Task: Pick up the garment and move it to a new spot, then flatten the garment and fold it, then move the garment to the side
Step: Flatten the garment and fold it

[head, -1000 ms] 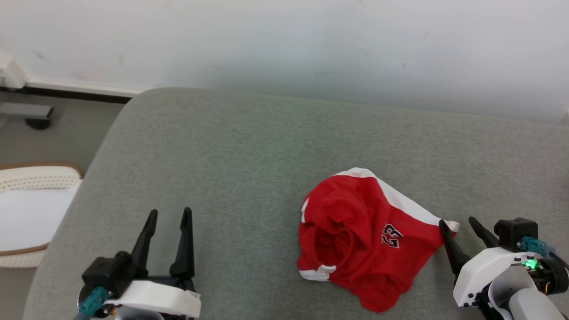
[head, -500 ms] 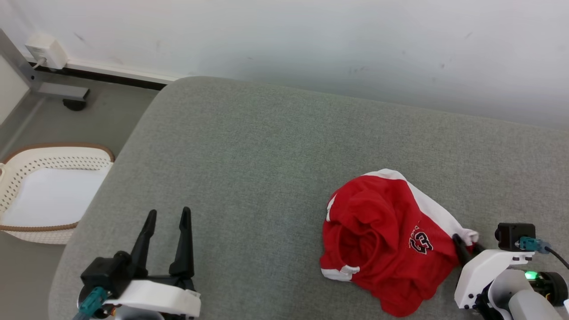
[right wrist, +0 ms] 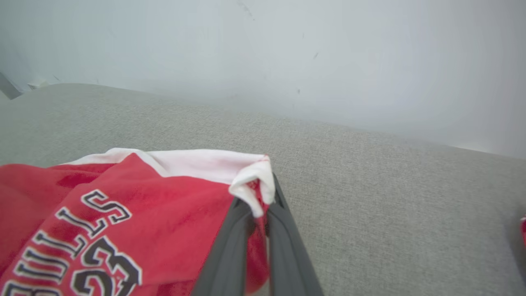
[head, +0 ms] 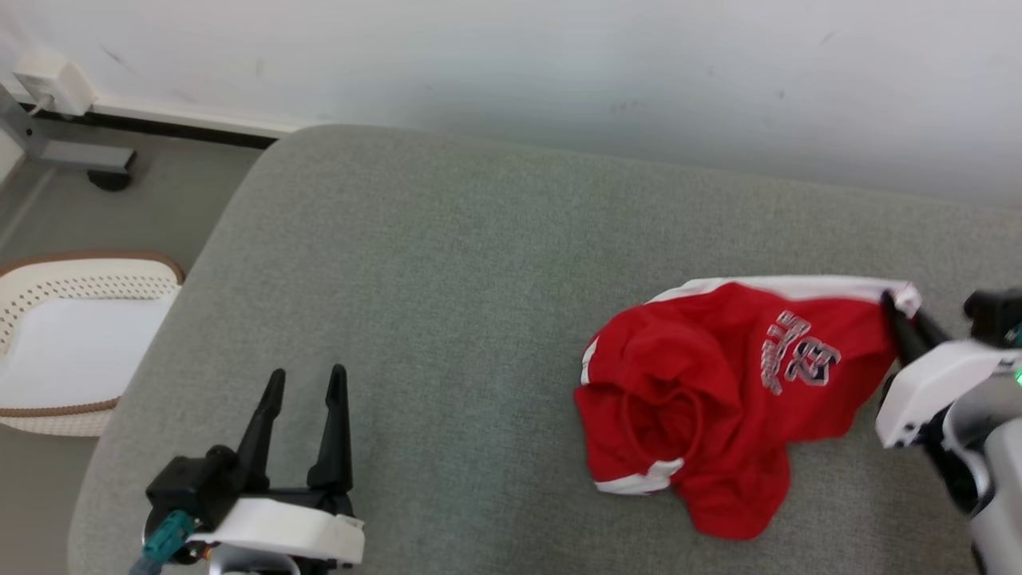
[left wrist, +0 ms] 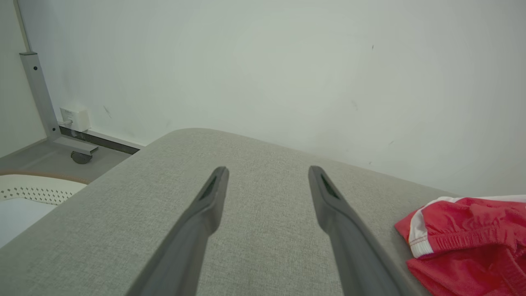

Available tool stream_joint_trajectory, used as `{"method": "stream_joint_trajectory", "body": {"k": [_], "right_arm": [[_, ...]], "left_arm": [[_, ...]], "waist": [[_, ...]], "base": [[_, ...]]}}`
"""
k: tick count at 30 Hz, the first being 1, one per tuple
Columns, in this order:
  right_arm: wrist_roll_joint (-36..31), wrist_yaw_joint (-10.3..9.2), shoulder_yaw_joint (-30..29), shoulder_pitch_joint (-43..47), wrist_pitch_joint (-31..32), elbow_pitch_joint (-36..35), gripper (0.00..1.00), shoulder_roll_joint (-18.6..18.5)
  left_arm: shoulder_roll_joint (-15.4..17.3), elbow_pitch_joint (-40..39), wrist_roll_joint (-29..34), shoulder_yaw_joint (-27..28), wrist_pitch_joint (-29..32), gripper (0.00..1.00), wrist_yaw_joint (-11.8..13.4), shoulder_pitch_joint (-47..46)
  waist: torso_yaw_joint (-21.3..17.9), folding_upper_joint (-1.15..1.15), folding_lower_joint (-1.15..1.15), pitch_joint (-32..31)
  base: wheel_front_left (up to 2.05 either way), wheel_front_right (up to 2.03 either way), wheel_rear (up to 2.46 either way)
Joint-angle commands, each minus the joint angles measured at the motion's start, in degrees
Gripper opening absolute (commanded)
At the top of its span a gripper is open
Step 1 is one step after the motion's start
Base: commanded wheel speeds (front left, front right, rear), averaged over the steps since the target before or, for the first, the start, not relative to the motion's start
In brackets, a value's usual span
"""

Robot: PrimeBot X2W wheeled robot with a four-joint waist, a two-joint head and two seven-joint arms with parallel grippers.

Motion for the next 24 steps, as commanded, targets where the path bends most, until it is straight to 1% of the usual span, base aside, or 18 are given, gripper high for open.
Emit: {"method": "stream_joint_trajectory", "body": {"k": [1,4,7,12,14,15,16,17,21,24], "right_arm": [[-0.6,-0.14,-0.1,-1.9,0.6,-0.7,0.0,-1.3],[-1.0,-0.14,-0.5,-5.3,2.0,-0.8,0.0,-4.0],[-1.3,-0.14,-1.7,-8.8,1.6,1.3,0.0,-6.3],[-3.8,-0.14,-4.2,-13.8,-0.5,7.5,0.0,-8.7],[-4.9,-0.14,-4.3,-15.3,-2.3,10.5,0.0,-8.6],[-5.2,-0.14,-4.3,-15.7,-3.1,12.0,0.18,-8.2],[-5.8,-0.14,-4.6,-16.0,-3.5,13.9,0.84,-8.0],[-6.3,-0.14,-4.8,-16.5,-4.1,15.4,1.0,-7.8],[-7.1,-0.14,-5.0,-17.5,-7.0,20.0,1.0,-5.6],[-7.4,-0.14,-4.4,-17.6,-10.1,21.0,1.0,-4.8]], "left_arm": [[0.2,-0.3,-0.3,-0.1,0.0,1.0,0.0,-0.9],[0.2,-0.6,-0.7,-0.6,0.0,1.0,-0.1,-1.8],[0.2,-0.8,-1.1,-1.0,0.0,1.0,-0.2,-2.9],[0.2,-0.7,-1.4,-1.3,0.0,1.0,-0.3,-4.3],[0.2,-0.5,-1.4,-1.4,0.0,1.0,-0.3,-4.6],[0.2,-0.4,-1.3,-1.3,0.0,1.0,-0.3,-4.7],[0.2,-0.3,-1.2,-1.3,0.0,1.0,-0.3,-4.8],[0.2,-0.2,-1.1,-1.3,0.0,1.0,-0.3,-4.8],[0.2,0.2,-0.4,-1.4,0.0,1.0,-0.3,-4.8],[0.2,0.5,0.2,-1.3,0.0,1.0,-0.4,-4.2]], "waist": [[-0.2,0.0,0.0,1.2],[0.0,0.0,0.0,3.4],[0.5,0.0,0.0,5.3],[1.4,0.0,0.0,7.2],[1.6,0.0,0.0,7.6],[1.6,0.0,0.0,7.6],[1.6,0.0,0.0,7.5],[1.5,0.0,0.0,7.4],[0.9,0.0,0.0,6.0],[-0.1,0.0,0.0,4.4]], "base": [[0.0,0.0,0.0],[0.0,0.0,0.0],[0.0,0.0,0.0],[0.0,0.0,0.0],[0.0,0.0,0.0],[0.0,0.0,0.0],[0.0,0.0,0.0],[0.0,0.0,0.0],[0.0,0.0,0.0],[0.0,0.0,0.0]]}}
